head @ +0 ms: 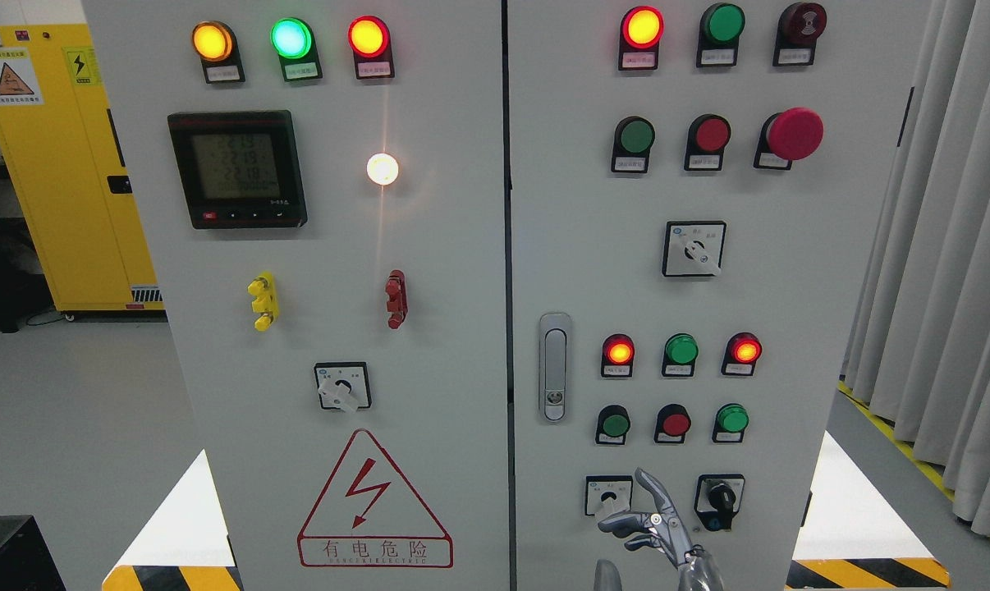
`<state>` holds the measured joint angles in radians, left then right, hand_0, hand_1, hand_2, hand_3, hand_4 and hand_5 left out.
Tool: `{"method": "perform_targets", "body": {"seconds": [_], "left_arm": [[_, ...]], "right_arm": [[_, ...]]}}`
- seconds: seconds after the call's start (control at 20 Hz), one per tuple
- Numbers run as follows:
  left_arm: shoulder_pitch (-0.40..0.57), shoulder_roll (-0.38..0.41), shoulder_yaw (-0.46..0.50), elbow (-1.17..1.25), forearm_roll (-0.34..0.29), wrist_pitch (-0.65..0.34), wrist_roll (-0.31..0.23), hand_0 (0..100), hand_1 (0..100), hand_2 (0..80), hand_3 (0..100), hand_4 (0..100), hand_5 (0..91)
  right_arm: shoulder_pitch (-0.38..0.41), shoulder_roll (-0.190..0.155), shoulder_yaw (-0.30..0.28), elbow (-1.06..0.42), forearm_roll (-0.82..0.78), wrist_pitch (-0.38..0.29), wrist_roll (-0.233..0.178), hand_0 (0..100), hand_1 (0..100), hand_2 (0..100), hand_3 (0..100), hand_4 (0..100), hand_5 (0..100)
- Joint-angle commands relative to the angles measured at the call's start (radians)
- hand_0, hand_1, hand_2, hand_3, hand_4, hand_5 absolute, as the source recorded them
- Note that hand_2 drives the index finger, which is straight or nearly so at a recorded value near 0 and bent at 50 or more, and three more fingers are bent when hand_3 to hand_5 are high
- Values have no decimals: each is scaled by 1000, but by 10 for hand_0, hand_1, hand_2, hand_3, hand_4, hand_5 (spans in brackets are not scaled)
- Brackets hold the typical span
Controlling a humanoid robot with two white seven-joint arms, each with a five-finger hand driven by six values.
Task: Press green start button
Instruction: 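Withdraw the right hand downward away from the green button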
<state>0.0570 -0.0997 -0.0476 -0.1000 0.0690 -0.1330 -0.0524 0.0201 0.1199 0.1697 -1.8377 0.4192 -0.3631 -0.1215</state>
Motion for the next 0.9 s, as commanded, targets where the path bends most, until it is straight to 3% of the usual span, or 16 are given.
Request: {"method": "perform_targets", "body": {"seconds": [0.0, 0.85], "left_arm": [[0, 0, 0, 0, 0, 0, 0, 120, 556, 0, 0, 0, 0], [0, 0, 0, 0, 0, 0, 0, 120, 556, 0, 0, 0, 0]], "right_arm": [[50, 3, 80, -71, -92, 4, 2, 548, 604, 0, 70, 109, 80], [84, -2, 96, -74, -92, 3, 2, 454, 602, 0, 86, 135, 103]]}}
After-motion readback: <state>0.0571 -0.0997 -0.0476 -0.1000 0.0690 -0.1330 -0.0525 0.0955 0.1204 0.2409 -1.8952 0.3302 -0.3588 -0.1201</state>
